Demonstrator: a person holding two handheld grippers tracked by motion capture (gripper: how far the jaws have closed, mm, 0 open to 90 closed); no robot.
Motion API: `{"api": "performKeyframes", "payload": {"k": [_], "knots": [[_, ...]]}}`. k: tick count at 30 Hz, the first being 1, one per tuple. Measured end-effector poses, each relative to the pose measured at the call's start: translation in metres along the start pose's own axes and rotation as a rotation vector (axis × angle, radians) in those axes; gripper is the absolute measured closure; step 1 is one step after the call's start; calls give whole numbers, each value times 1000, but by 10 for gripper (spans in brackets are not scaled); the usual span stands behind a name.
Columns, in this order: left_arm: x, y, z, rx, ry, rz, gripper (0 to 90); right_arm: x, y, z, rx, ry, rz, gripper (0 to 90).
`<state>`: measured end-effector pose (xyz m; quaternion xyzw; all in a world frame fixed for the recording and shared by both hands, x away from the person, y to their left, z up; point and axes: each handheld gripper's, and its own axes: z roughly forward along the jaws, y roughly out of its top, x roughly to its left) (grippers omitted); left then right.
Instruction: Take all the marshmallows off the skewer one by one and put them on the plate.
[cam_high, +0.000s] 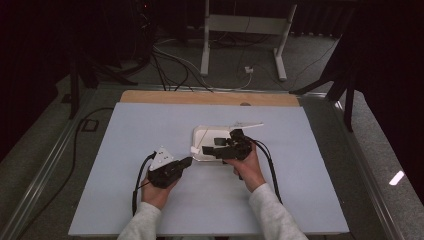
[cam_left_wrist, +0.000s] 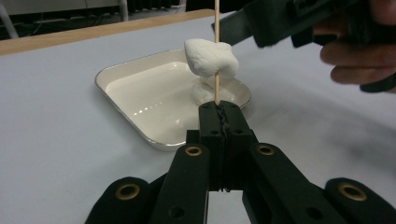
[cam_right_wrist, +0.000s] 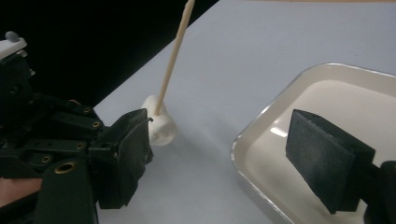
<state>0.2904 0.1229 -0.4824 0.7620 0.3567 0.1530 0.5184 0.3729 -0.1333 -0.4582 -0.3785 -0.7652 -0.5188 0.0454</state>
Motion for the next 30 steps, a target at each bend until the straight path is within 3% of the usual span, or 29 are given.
{"api": "performKeyframes", "payload": {"k": [12, 30], "knots": [[-2, 1, 0, -18, -24, -10, 900, 6, -2, 10, 4, 86, 10, 265], [-3, 1, 1, -27, -48, -11, 900, 6, -5, 20, 32, 236, 80, 718]]}}
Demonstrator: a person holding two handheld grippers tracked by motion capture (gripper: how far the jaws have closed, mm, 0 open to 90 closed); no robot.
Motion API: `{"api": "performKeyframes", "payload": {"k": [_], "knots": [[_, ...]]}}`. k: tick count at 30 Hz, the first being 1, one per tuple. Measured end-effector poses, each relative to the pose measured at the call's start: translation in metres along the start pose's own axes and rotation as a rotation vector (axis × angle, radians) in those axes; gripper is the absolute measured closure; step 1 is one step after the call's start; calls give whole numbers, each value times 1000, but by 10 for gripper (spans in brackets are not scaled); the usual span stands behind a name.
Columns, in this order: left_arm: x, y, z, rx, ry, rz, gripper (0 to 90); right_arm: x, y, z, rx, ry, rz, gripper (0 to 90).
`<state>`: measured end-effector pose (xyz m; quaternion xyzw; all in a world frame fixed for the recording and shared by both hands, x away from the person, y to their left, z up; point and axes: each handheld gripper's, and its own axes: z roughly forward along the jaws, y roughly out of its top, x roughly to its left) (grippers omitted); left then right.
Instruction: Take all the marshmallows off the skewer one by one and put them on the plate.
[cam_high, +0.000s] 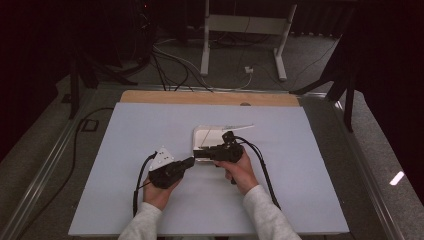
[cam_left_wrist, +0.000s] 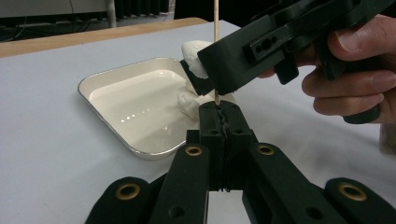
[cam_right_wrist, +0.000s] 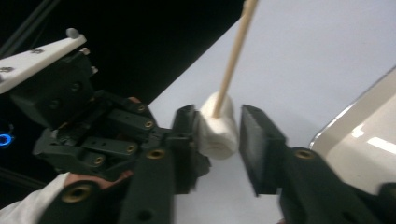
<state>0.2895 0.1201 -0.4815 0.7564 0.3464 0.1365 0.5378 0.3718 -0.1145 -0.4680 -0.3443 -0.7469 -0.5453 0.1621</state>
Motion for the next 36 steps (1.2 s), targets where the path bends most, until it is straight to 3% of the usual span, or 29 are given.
{"api": "performKeyframes", "payload": {"k": [10, 11, 13, 15, 17, 20, 29, 32, 34, 36], "knots": [[0, 1, 2, 24, 14, 43, 900, 2, 2, -7, -23, -19, 0, 792], [0, -1, 2, 45, 24, 66, 900, 3, 3, -9, -45, -27, 1, 797], [1, -4, 2, 63, 27, 67, 900, -1, 9, -24, -140, -10, 42, 804], [1, -2, 0, 39, 17, 62, 900, -4, 16, -42, -191, -6, 54, 805], [-2, 0, 2, 38, 7, 82, 900, 0, 20, -51, -166, -60, 6, 805], [-6, -1, 8, 46, 1, 91, 900, 3, 22, -57, -166, -78, -10, 804], [-1, -2, -2, 54, 24, 115, 900, -1, 23, -57, -173, -91, 6, 801], [2, -4, -3, 88, 66, 130, 900, -2, 23, -61, -205, -95, 22, 806], [7, -7, -5, 103, 91, 110, 900, -4, 26, -73, -277, -94, 41, 809], [12, -6, -10, 72, 102, 73, 900, -4, 30, -85, -302, -111, 34, 808]]}}
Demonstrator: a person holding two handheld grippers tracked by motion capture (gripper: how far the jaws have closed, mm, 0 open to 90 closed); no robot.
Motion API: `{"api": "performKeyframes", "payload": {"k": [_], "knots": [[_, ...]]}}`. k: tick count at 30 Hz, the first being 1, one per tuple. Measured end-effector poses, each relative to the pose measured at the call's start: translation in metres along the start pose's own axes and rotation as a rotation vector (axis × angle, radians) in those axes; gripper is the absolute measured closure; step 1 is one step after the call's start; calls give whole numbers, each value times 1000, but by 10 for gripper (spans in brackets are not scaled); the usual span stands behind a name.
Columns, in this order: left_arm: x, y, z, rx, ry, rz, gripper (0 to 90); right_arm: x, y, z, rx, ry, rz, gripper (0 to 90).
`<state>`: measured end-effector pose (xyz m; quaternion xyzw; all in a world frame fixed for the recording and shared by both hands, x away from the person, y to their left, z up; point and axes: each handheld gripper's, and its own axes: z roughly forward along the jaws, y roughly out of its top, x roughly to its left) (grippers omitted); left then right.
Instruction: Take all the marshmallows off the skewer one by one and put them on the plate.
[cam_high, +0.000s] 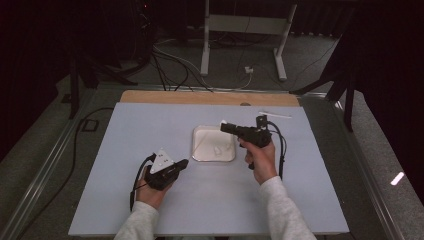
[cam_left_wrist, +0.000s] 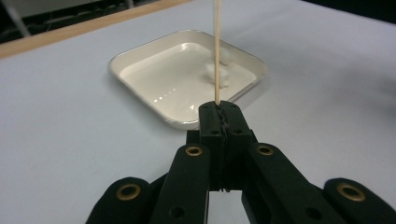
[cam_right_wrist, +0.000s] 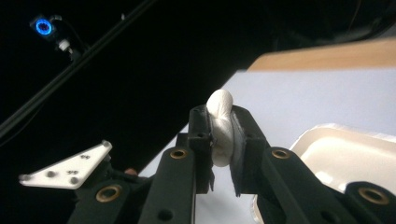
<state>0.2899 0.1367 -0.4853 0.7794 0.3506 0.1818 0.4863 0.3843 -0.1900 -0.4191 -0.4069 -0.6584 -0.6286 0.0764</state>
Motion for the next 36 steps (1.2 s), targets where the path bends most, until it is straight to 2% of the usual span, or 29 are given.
{"api": "performKeyframes", "payload": {"k": [2, 6, 11, 20, 26, 36], "knots": [[2, 2, -3, -24, -1, -24, 900, 3, 3, -4, 37, -54, -57, 805], [-1, 3, -2, -32, -7, -30, 900, 3, 1, -1, 78, -92, -94, 796], [-3, 3, 0, -33, -17, -33, 900, 0, -6, 9, 121, -129, -114, 786], [0, 4, -3, -57, -22, -67, 900, -7, -16, 19, 169, -204, -137, 775], [0, 5, -3, -61, -24, -71, 900, -11, -22, 26, 198, -249, -153, 772], [0, 5, -2, -66, -30, -78, 900, -18, -34, 35, 249, -300, -173, 767]]}}
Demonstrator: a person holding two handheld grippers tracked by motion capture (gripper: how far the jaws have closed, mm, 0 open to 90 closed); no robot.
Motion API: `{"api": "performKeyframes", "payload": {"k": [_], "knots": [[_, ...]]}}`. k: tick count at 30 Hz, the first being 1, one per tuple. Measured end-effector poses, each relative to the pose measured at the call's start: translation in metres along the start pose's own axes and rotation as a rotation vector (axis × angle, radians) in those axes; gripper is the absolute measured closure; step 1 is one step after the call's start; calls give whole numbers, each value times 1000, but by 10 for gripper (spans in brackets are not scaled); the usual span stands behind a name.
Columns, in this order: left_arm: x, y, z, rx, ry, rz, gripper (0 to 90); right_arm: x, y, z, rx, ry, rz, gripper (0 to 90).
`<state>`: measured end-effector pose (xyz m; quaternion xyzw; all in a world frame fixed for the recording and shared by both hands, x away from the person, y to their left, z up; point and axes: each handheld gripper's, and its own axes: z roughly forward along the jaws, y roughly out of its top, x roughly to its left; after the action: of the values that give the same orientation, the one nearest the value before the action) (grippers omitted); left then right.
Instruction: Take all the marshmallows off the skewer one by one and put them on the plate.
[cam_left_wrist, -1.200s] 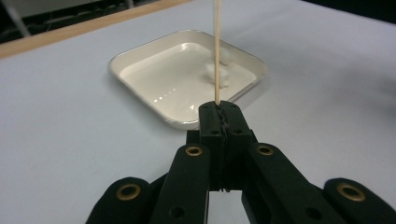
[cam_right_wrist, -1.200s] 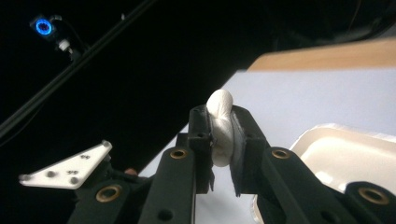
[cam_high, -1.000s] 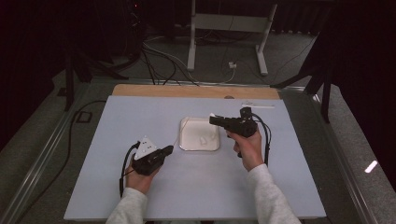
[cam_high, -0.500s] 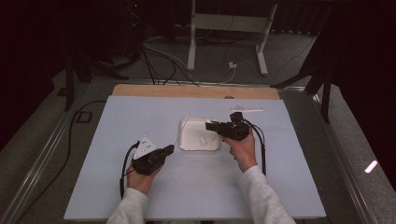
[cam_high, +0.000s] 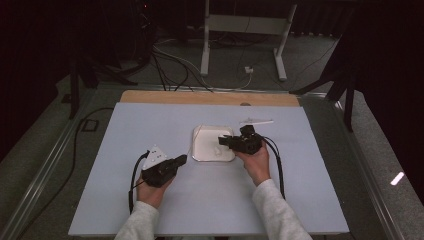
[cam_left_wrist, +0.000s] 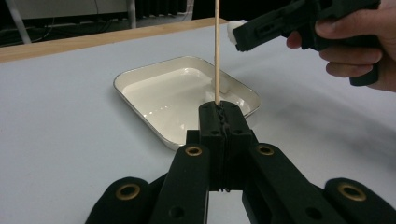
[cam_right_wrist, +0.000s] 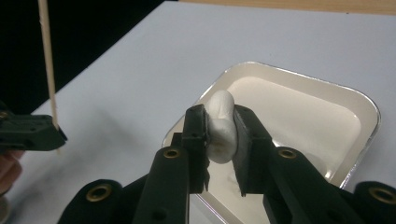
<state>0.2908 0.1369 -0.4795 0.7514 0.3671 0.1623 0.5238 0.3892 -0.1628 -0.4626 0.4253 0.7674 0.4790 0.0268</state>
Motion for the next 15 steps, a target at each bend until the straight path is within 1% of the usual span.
{"api": "performKeyframes", "payload": {"k": [5, 8, 12, 14, 15], "knots": [[0, 0, 0, 0, -2, -3, 900, 0, -3, 6, 19, -21, -5, 760], [0, 0, 0, -2, -3, -5, 900, -1, -5, 9, 36, -57, -10, 737], [0, 0, 1, -1, -5, -7, 900, -4, -9, 14, 64, -87, -8, 730], [0, 0, 1, -1, -5, -7, 900, -6, -11, 16, 71, -106, 0, 683], [0, 0, 1, -2, -6, -8, 900, -6, -12, 17, 73, -119, 5, 632]]}}
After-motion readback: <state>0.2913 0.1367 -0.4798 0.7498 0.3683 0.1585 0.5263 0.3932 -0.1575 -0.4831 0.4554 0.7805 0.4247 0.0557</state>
